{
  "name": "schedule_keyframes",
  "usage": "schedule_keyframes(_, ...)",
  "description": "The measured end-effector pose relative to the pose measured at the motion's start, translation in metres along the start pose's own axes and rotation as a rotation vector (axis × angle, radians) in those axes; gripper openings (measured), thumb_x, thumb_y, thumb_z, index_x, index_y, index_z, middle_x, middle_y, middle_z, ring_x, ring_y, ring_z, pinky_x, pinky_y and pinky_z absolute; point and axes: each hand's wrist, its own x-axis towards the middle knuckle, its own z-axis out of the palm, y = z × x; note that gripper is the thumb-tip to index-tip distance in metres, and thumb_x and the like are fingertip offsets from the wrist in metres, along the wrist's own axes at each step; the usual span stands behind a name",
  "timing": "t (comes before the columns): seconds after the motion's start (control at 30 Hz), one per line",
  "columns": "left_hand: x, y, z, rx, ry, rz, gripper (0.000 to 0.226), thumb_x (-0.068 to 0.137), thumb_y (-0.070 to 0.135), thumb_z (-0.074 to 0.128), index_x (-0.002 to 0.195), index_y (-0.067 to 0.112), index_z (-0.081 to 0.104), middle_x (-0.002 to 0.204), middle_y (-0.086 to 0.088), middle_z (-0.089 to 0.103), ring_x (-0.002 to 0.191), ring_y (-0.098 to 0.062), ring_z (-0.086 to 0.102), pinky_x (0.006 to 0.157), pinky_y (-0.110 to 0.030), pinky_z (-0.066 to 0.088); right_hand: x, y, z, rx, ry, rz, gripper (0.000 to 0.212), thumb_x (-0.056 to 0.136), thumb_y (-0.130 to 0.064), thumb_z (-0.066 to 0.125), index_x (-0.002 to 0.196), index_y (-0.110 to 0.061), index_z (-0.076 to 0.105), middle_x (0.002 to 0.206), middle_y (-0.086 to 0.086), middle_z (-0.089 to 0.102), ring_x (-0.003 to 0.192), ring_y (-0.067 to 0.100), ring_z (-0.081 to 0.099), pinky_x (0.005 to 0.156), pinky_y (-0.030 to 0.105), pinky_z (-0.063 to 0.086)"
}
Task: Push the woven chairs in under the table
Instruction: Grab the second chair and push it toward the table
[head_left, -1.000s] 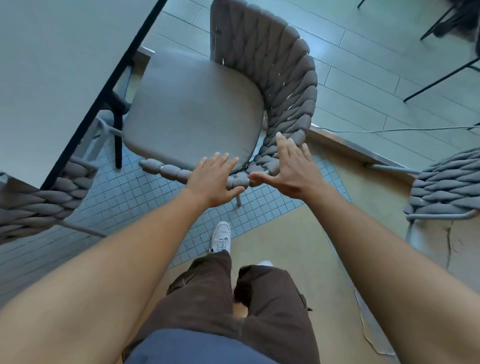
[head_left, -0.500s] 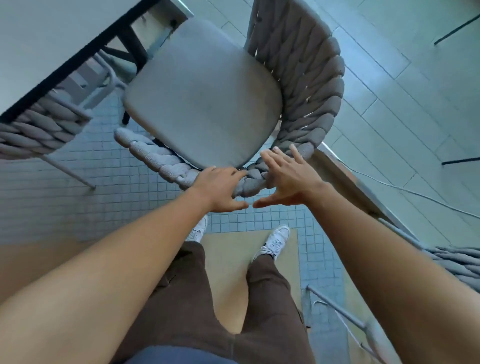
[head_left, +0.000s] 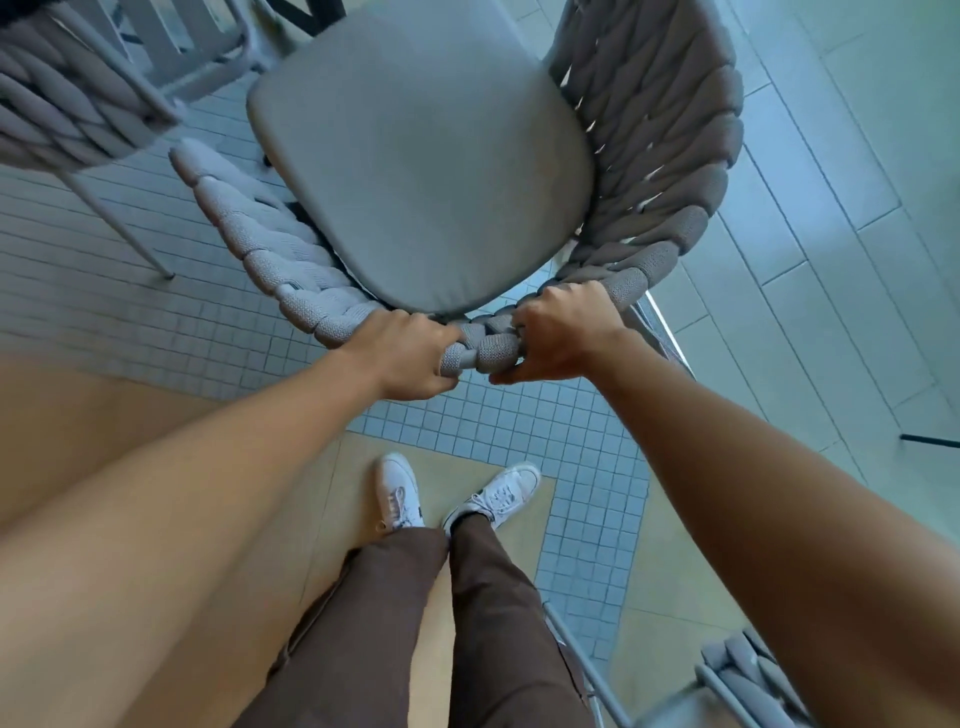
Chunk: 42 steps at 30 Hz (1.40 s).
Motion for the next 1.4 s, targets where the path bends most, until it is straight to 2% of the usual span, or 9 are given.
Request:
schedule_keyframes(0.13,-0.017,-0.027,-0.005,0.028,-0.020,0.019,0.052,0.079,0.057,0.060,0.127,0.039,0.058,0.114,0.005,0.072,0.101,-0.026,0.067,0.080,-0.036,0.050,0.012,-0.030,-0.006,0.015,0.050,0.004,0.077,0.062,-0.098,0.048,0.084,-0.026,0.067,0.081,-0.001,0.067,0.075,0.024,0.065,0.065,0.032,0.037)
schedule_keyframes(0.37,-0.041,-0.080,-0.006,0.061,0.004,0.007,0.051,0.077,0.051,0.065,0.125,0.038,0.062,0.110,0.006,0.073,0.097,-0.024,0.068,0.073,-0.033,0.048,0.042,-0.076,-0.016,0.035,0.075,-0.005,0.074,0.060,-0.101,0.045,0.069,-0.027,0.049,0.055,-0.007,0.029,0.056,0.022,0.045,0.057,0.031,0.035)
schedule_keyframes(0.5,-0.044,-0.073,-0.002,0.038,0.063,-0.024,0.061,0.073,0.057,0.062,0.131,0.039,0.057,0.118,0.009,0.071,0.104,-0.023,0.067,0.078,-0.035,0.051,0.043,-0.070,-0.013,0.030,0.061,-0.076,0.073,0.067,-0.096,0.046,0.082,-0.026,0.064,0.076,-0.004,0.065,0.068,0.025,0.061,0.063,0.032,0.043)
schedule_keyframes(0.57,-0.042,-0.057,-0.001,-0.018,0.137,-0.059,0.073,0.071,0.065,0.063,0.137,0.037,0.053,0.124,0.010,0.069,0.107,-0.021,0.066,0.081,-0.035,0.051,0.037,-0.055,-0.014,0.051,0.071,-0.112,0.068,0.070,-0.090,0.051,0.093,-0.028,0.067,0.089,-0.004,0.071,0.079,0.025,0.068,0.068,0.033,0.050)
schedule_keyframes(0.7,-0.021,-0.012,0.004,-0.083,0.149,-0.135,0.089,0.069,0.083,0.056,0.141,0.034,0.047,0.131,0.011,0.064,0.111,-0.020,0.065,0.085,-0.037,0.050,0.033,-0.021,-0.015,-0.019,0.058,-0.186,0.060,0.074,-0.082,0.052,0.099,-0.028,0.066,0.095,-0.005,0.072,0.085,0.025,0.070,0.072,0.032,0.051)
schedule_keyframes(0.83,0.003,0.015,0.009,-0.085,0.196,-0.304,0.081,0.064,0.090,0.048,0.124,0.037,0.058,0.103,0.006,0.072,0.092,-0.024,0.070,0.073,-0.035,0.050,0.036,0.015,-0.012,-0.063,0.064,-0.249,0.063,0.070,-0.081,0.049,0.101,-0.029,0.066,0.094,-0.005,0.073,0.087,0.025,0.071,0.074,0.032,0.052)
schedule_keyframes(1.1,0.012,0.012,0.013,-0.002,0.189,-0.315,0.084,0.065,0.091,0.026,0.126,0.046,0.062,0.098,0.006,0.076,0.089,-0.025,0.072,0.074,-0.035,0.051,0.046,0.031,-0.011,-0.086,0.096,-0.352,0.063,0.067,-0.082,0.048,0.080,-0.023,0.068,0.071,0.000,0.067,0.063,0.029,0.066,0.058,0.030,0.036)
schedule_keyframes(1.27,0.017,0.008,0.007,-0.028,0.192,-0.351,0.085,0.063,0.091,0.024,0.124,0.047,0.064,0.102,0.006,0.076,0.091,-0.026,0.071,0.078,-0.037,0.053,0.054,0.036,-0.012,-0.043,0.110,-0.370,0.054,0.067,-0.080,0.053,0.068,-0.026,0.049,0.070,0.000,0.067,0.055,0.027,0.045,0.058,0.030,0.034)
schedule_keyframes(1.4,0.026,0.001,-0.004,-0.032,0.216,-0.383,0.085,0.062,0.089,0.020,0.117,0.045,0.068,0.094,0.004,0.076,0.086,-0.028,0.071,0.077,-0.037,0.053,0.069,0.044,-0.017,-0.021,0.113,-0.363,0.052,0.066,-0.079,0.053,0.068,-0.027,0.049,0.070,-0.001,0.066,0.056,0.025,0.042,0.058,0.030,0.032)
